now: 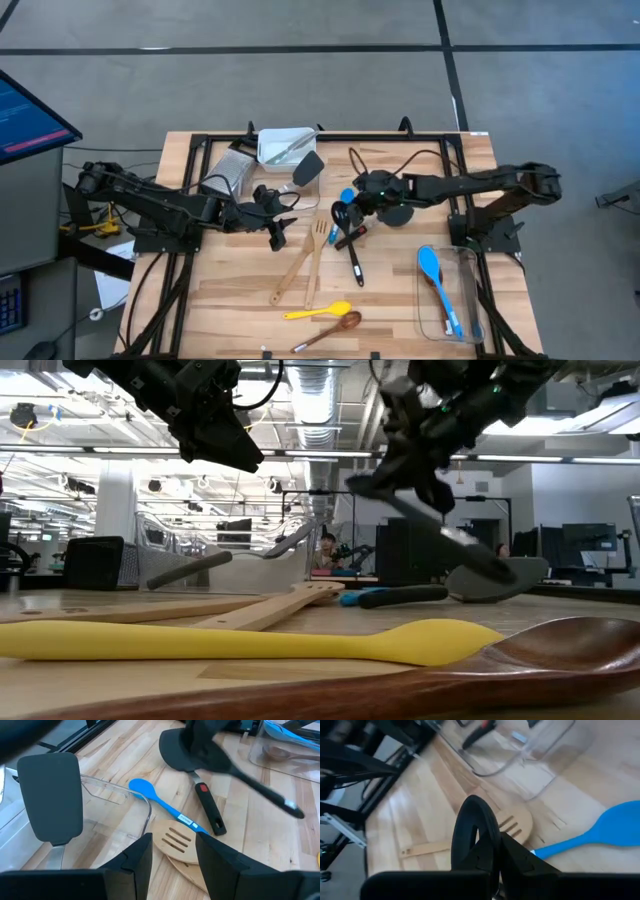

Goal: Pick & Place Kitchen Items
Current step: Put the black slotted spatula into the bottom transparent bin

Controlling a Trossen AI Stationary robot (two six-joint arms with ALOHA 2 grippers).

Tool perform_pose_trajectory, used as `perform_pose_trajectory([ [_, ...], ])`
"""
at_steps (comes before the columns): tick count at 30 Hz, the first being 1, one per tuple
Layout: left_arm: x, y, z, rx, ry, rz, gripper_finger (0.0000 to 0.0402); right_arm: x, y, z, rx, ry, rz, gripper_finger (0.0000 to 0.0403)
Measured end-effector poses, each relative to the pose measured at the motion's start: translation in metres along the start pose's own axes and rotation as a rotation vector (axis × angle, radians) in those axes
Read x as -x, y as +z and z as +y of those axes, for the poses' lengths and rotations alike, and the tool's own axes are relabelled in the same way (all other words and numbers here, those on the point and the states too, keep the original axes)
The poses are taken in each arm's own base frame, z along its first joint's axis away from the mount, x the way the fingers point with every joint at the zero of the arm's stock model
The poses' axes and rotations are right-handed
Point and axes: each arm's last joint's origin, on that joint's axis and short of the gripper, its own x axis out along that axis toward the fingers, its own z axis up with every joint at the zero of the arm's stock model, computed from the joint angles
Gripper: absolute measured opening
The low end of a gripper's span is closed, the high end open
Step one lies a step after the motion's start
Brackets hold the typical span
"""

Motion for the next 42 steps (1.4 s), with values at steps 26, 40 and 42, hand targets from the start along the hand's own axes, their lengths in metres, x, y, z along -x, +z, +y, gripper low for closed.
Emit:
perform_pose_trajectory([
  [26,-0.006,-0.032,0.008,0.064,0.032,0.073,0.0138,0.145,-0.019,0.019,-0.062,-0.099,-0.22,0.0003],
  [40,-0.006,-0.029,0.007,0.083,0.02,0.044,0.0138,0.178,-0.053,0.014,-0.201,-0.112,-0.033,0.0003],
  [42,-0.006,-0.029,0.007,0.084,0.019,0.043,0.0138,0.185,-0.054,0.015,-0.2,-0.136,-0.004,0.0003],
])
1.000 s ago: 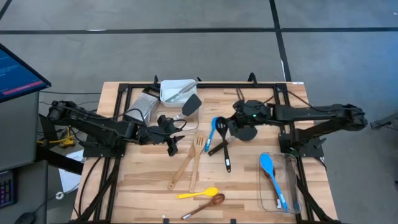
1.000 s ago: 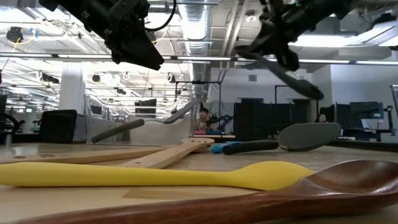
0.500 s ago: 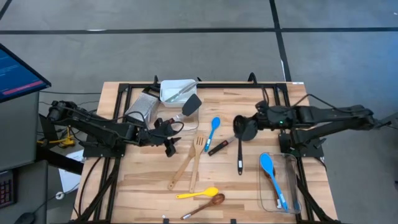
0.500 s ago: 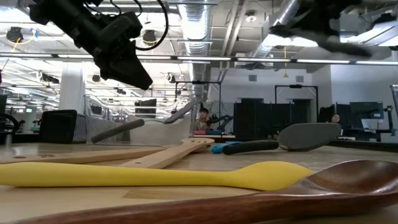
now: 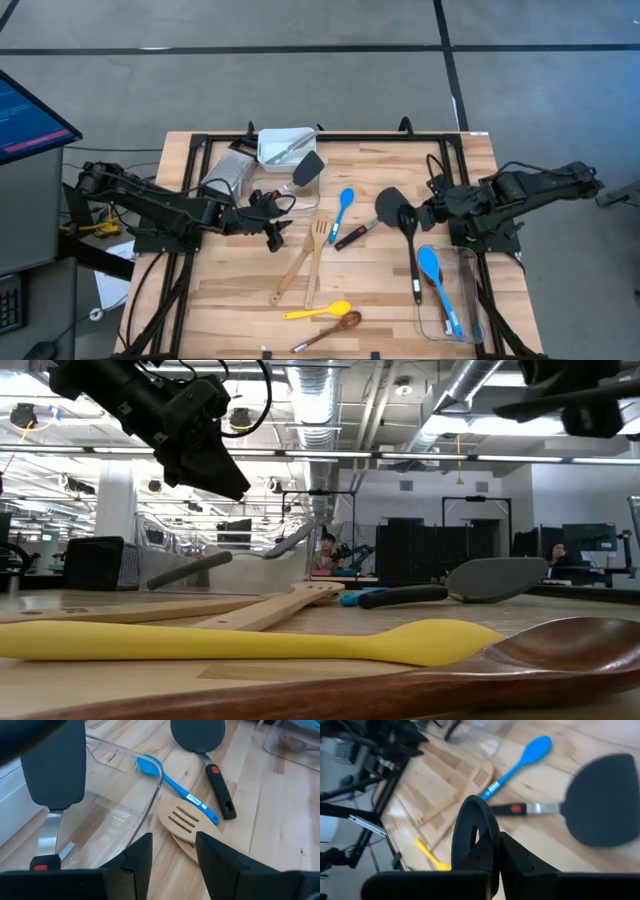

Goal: Pick & Place Kitchen Items
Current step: Put the black slotted spatula into the bottom transparent bin

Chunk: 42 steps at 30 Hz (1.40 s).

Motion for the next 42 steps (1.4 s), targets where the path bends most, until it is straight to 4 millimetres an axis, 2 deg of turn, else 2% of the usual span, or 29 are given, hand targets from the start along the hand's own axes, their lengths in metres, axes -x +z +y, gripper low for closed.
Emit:
perform_pose_trajectory([
  [8,0.0,0.001,0.0,0.006,-0.005,-0.01,0.0138,0.024,0.004,0.011,0.06,-0.09,0.039,0.0003],
  [16,0.0,0.007,-0.003,0.039,-0.032,-0.067,0.0138,0.027,-0.006,0.01,0.094,-0.342,0.088,0.0003],
  [20,0.001,0.011,-0.005,0.06,-0.05,-0.104,0.0138,0.025,-0.018,0.01,0.1,-0.426,0.119,0.0003],
  [25,0.001,0.013,-0.005,0.069,-0.052,-0.121,0.0138,0.02,-0.036,0.019,0.119,-0.435,0.135,0.0002],
  [35,0.001,0.013,-0.006,0.071,-0.052,-0.126,0.0138,0.008,-0.083,0.032,0.184,-0.512,0.077,0.0002],
  [42,0.001,0.013,-0.006,0.071,-0.052,-0.126,0.0138,0.006,-0.113,0.033,0.126,-0.574,0.091,0.0002],
])
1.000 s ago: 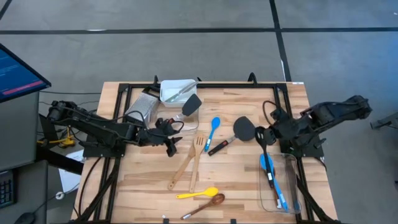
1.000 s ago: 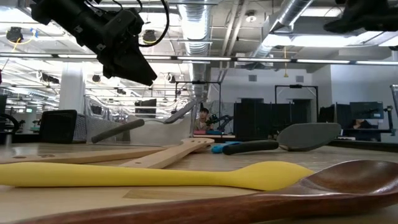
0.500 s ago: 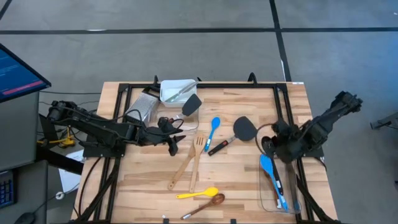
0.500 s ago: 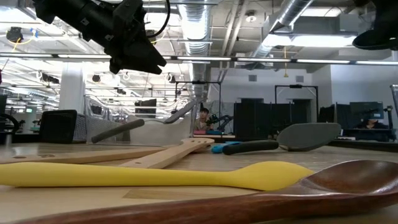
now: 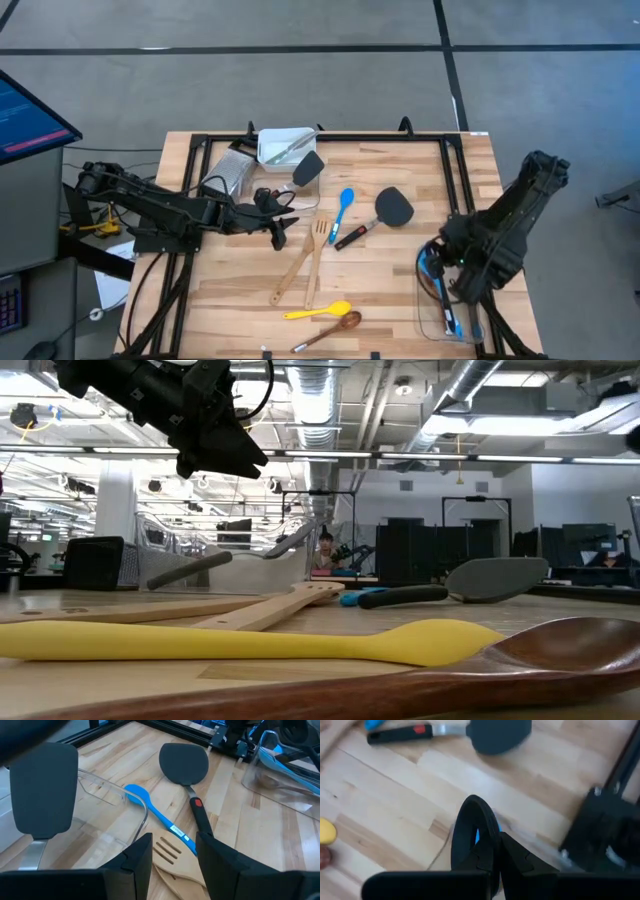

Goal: Pick & Place Kitchen Items
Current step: Put the black slotted spatula into the bottom transparent bin

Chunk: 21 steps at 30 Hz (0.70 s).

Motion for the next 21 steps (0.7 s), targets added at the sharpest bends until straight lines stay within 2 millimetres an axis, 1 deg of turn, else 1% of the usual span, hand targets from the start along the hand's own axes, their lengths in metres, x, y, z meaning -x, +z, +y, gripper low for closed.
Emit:
perform_pose_trajectory([
  [7,0.0,0.0,0.0,0.0,0.0,0.0,0.0138,0.0,-0.017,0.001,-0.036,-0.015,-0.001,0.0002],
  [18,0.0,0.0,0.0,0.0,0.0,-0.001,0.0138,-0.016,-0.035,0.011,0.01,-0.111,-0.034,0.0002],
  [21,0.0,0.0,0.0,0.0,0.0,-0.001,0.0138,-0.018,-0.037,0.012,0.015,-0.121,-0.041,0.0015],
])
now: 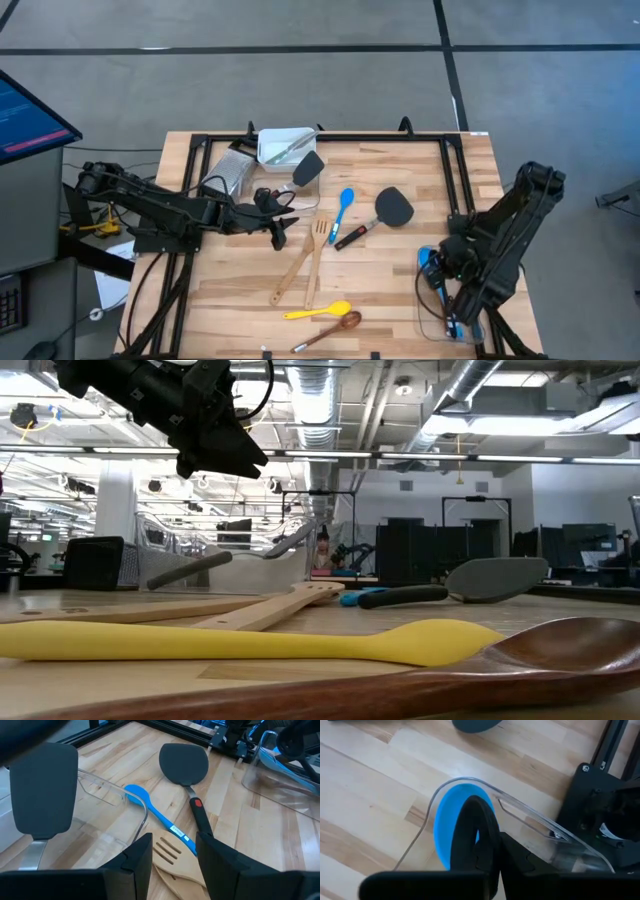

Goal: Pick & Place Kitchen Items
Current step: Put the black slotted spatula into the bottom transparent bin, then put the right wooden slotted spatula into the right transparent bin

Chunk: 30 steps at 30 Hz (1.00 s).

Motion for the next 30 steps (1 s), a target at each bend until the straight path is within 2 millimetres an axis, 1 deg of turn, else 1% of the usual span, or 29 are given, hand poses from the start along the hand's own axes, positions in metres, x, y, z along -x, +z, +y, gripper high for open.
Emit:
perform_pose_trajectory([
  [7,0.0,0.0,0.0,0.0,0.0,0.0,0.0138,-0.001,0.001,0.001,0.004,-0.01,-0.003,0.0078],
  [13,0.0,0.0,0.0,0.0,0.0,0.0,0.0138,0.005,0.011,-0.003,0.047,0.016,0.025,0.0108],
  [16,0.0,0.0,0.0,0.0,0.0,0.0,0.0138,0.013,0.022,-0.006,0.066,0.057,0.053,0.0112],
  [21,0.0,0.0,0.0,0.0,0.0,0.001,0.0138,0.024,0.041,-0.013,0.106,0.127,0.085,0.0108],
  [25,0.0,0.0,0.0,0.0,0.0,0.001,0.0138,0.025,0.055,-0.018,0.13,0.166,0.086,0.0103],
  [30,0.0,0.0,0.0,-0.001,0.0,0.001,0.0138,0.024,0.068,-0.017,0.206,0.206,0.002,0.0093],
])
